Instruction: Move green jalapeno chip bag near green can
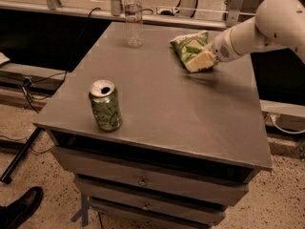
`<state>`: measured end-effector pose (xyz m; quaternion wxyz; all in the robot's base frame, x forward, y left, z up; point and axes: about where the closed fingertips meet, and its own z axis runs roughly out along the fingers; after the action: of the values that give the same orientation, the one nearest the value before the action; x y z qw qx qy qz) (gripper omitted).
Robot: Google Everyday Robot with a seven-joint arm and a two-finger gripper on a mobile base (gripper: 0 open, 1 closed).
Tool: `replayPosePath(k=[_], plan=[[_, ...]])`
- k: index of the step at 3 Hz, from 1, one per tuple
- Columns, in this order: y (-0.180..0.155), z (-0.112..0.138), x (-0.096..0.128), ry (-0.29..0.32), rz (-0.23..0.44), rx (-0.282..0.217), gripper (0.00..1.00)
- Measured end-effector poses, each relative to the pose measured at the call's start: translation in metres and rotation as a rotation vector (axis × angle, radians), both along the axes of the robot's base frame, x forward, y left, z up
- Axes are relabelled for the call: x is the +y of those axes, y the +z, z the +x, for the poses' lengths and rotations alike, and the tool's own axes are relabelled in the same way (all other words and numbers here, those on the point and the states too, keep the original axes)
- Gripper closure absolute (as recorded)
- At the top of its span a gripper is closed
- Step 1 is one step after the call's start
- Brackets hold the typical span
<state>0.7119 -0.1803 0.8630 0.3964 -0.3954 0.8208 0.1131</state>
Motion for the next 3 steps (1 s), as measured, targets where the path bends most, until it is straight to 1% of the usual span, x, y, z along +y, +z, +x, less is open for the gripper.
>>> replayPosePath(k=[1, 2, 3], plan=[[0.004, -0.004, 0.008, 0.017, 0.044, 0.019, 0.63], [0.019, -0.028, 0.027, 0.095, 0.051, 0.003, 0.87], [0.039, -0.062, 0.053, 0.204, 0.056, -0.019, 1.0]])
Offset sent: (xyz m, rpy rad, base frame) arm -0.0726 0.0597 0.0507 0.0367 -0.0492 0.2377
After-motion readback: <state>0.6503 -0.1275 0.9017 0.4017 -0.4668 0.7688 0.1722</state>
